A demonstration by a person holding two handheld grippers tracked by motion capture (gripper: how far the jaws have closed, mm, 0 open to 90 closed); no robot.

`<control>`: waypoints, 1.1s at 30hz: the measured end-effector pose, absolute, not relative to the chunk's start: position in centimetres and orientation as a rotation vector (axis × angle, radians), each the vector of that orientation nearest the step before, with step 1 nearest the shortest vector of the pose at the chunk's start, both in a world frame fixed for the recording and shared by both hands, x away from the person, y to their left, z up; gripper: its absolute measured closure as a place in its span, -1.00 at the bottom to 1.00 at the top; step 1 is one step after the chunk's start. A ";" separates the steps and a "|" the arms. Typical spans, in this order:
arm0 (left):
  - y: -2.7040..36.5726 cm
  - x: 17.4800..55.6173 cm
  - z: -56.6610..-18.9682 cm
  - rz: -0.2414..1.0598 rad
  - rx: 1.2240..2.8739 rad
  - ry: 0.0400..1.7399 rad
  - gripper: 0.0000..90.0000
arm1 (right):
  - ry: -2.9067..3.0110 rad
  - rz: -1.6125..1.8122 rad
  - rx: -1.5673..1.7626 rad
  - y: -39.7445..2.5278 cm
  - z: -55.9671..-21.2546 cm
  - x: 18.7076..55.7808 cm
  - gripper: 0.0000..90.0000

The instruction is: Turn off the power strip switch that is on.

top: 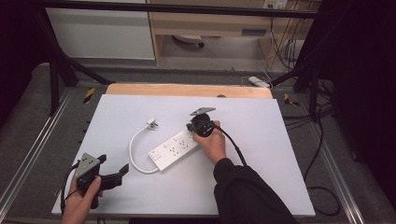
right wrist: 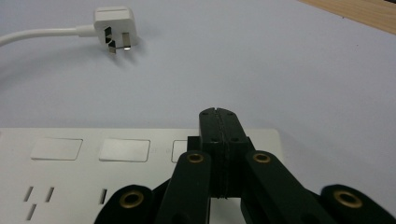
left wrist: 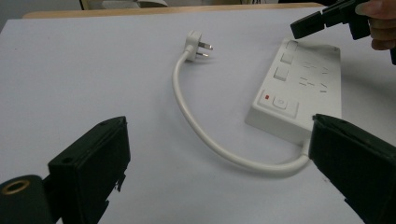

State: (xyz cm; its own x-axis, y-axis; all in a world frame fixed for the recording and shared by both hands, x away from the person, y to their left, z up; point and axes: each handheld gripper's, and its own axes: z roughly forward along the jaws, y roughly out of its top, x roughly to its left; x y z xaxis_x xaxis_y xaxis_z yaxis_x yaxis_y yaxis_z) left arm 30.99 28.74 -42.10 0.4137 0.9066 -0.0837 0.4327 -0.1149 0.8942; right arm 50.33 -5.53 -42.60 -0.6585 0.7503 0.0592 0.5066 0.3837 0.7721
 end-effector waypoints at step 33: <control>28.6 31.0 -42.1 0.621 1.730 1.169 -0.88 | 2.340 1.132 1.111 -5.5 -43.0 50.5 1.00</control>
State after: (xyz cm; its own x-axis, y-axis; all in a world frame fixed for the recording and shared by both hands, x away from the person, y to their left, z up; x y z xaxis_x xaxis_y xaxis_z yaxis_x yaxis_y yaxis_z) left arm 31.00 28.62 -42.11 0.4201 0.9035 -0.0851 0.4352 -0.1183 0.8925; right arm 50.54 -5.47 -43.05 -0.6495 0.7586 0.0512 0.5108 0.3856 0.7684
